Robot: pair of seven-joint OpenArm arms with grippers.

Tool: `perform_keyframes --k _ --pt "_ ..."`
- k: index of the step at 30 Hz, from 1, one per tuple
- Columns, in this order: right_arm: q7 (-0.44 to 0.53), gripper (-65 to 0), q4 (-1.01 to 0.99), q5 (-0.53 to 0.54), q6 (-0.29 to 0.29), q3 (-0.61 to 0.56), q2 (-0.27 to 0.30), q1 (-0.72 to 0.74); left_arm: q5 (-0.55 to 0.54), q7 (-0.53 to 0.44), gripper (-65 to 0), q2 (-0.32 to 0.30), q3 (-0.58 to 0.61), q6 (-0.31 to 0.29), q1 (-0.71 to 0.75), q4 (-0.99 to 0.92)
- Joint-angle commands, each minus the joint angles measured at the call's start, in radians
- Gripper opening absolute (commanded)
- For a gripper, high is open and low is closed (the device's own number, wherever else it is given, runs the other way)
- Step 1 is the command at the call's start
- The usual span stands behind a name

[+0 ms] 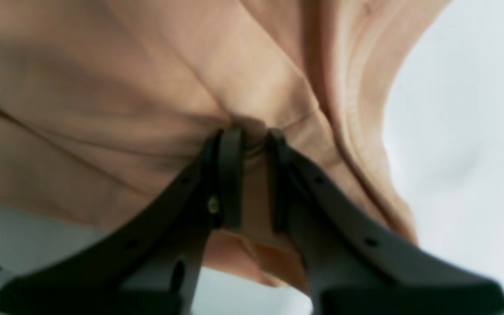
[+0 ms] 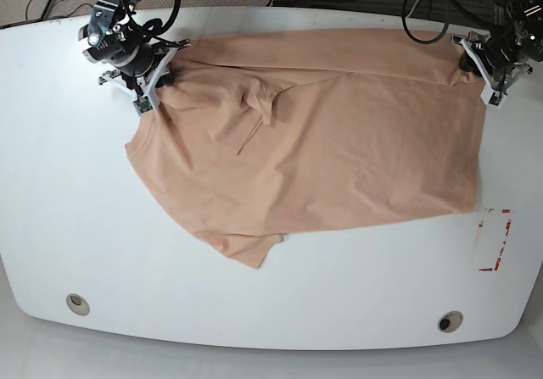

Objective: Layout the t-shirt on the table in an organized manner, then fold the t-shirt properly
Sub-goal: 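Open both grippers to release the t-shirt edge, then move the right gripper toward the t-shirt's sleeve area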

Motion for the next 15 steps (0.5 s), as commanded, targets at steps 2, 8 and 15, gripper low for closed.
perform_keyframes --k 2,8,15 --pt "0.011 -55.6 -0.001 0.001 -0.002 0.044 0.01 0.005 0.038 -0.01 -49.3 -0.025 0.004 -0.001 -0.033 -0.005" --pt "0.011 -55.6 -0.001 0.001 -0.002 0.093 0.011 0.006 0.055 -0.01 -49.3 -0.04 0.002 -0.001 -0.037 -0.022" --pt "0.007 -54.7 0.066 0.004 -0.002 0.094 0.01 0.012 0.054 0.013 -49.3 -0.049 0.0 -0.001 -0.042 0.004"
